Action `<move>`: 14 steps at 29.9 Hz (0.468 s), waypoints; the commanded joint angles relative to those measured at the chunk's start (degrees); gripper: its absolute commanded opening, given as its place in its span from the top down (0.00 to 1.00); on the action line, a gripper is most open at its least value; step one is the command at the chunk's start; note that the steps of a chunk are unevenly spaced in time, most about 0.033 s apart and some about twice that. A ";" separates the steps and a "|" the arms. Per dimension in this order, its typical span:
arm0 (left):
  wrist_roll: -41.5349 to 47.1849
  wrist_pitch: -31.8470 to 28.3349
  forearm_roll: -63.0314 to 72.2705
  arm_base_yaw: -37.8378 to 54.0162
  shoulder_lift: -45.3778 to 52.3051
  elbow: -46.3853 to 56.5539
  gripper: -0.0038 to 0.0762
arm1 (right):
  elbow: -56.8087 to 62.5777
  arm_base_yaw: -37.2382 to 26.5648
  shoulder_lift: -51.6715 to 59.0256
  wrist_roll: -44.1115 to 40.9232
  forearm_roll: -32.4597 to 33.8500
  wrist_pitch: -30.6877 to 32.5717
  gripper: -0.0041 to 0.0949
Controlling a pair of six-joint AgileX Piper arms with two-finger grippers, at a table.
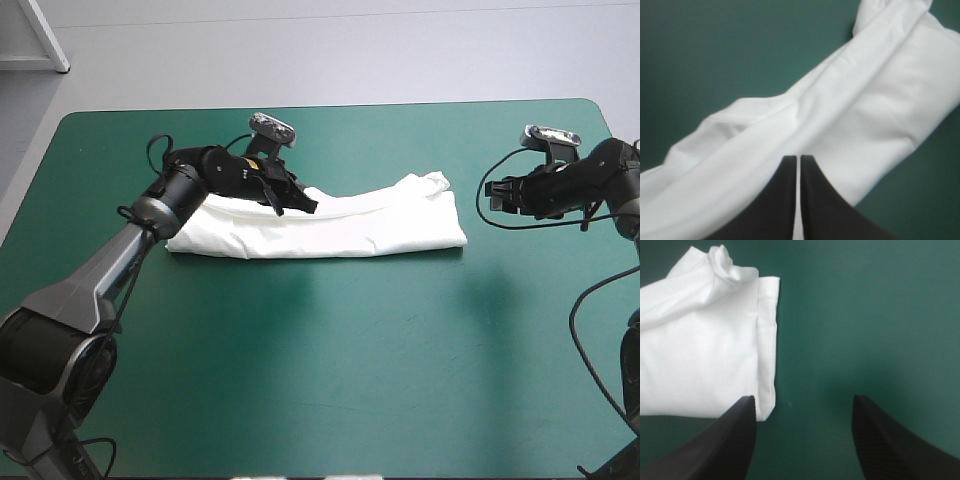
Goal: Fold the cloth
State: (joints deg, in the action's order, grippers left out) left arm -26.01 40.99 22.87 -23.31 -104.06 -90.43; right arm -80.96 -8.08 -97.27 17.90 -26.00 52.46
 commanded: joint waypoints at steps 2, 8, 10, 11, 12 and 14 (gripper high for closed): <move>2.49 -2.28 1.46 -1.58 -1.36 -1.55 0.93 | 1.18 -1.51 2.82 5.12 -6.89 -0.27 0.42; 2.77 -5.02 -0.94 -1.67 -6.89 -1.55 0.93 | 2.20 -1.64 1.08 7.90 -12.64 -0.70 0.42; 3.02 -6.19 -2.57 -1.67 -8.28 -1.55 0.93 | 2.20 -1.64 0.09 9.84 -15.48 -0.82 0.42; 3.02 -6.63 -2.58 -1.67 -8.75 -1.55 0.93 | 2.20 -1.76 -0.77 10.66 -17.45 -0.70 0.41; 3.10 -6.76 -2.58 -1.67 -9.15 -1.55 0.93 | 2.20 -1.76 -1.39 10.95 -18.68 -0.70 0.41; 3.10 -7.17 -2.67 -1.67 -9.95 -1.55 0.93 | 2.20 -1.86 -3.29 12.05 -21.42 -0.70 0.41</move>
State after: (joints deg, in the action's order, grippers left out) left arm -23.46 36.78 19.43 -24.73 -116.57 -90.43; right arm -77.55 -9.45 -100.92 27.68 -41.57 52.49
